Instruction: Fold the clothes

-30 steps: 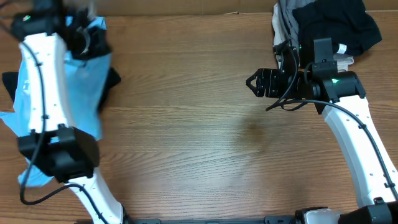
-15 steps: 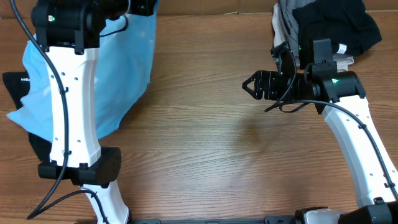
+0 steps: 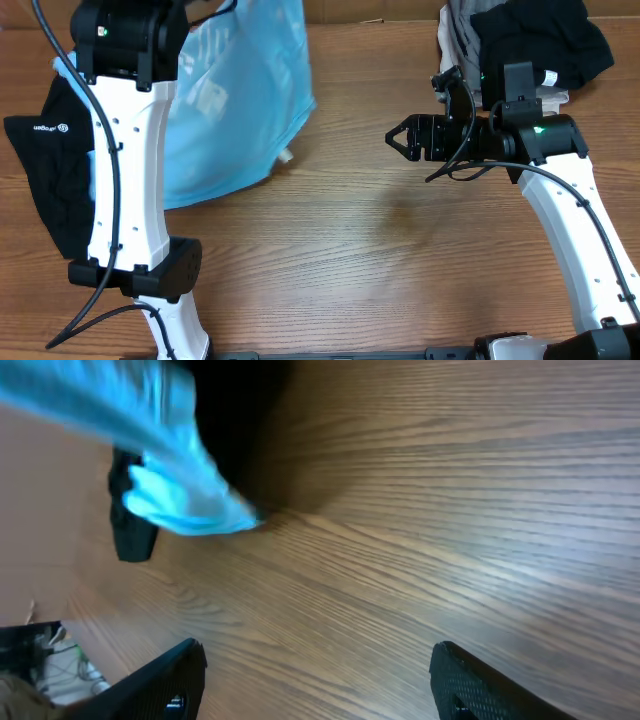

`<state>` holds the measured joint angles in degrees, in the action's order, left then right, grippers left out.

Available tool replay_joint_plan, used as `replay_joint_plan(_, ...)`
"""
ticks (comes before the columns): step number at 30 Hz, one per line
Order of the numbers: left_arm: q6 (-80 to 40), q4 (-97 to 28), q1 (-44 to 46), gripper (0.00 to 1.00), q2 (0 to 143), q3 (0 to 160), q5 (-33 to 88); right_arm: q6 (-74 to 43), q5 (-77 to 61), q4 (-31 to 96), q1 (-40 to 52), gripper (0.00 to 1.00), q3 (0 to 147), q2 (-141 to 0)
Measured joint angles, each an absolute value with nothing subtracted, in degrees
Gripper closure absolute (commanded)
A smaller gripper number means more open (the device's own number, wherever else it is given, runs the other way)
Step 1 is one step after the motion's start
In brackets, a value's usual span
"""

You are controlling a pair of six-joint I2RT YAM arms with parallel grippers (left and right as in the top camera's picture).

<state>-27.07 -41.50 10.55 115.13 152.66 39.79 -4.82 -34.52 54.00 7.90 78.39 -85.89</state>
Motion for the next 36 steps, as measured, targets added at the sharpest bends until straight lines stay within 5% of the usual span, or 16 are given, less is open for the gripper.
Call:
replay_joint_plan(12,-37.80,-24.91,19.38,0.96,115.11,154.93,46.35,-3.20,-36.80,57.93,7.90,0.20,81.28,-82.02)
replay_joint_plan(36,-38.41,-25.71,20.10,0.96,115.07,155.70,47.18,5.43,-22.09,57.89,7.94,0.12,80.64,-79.64)
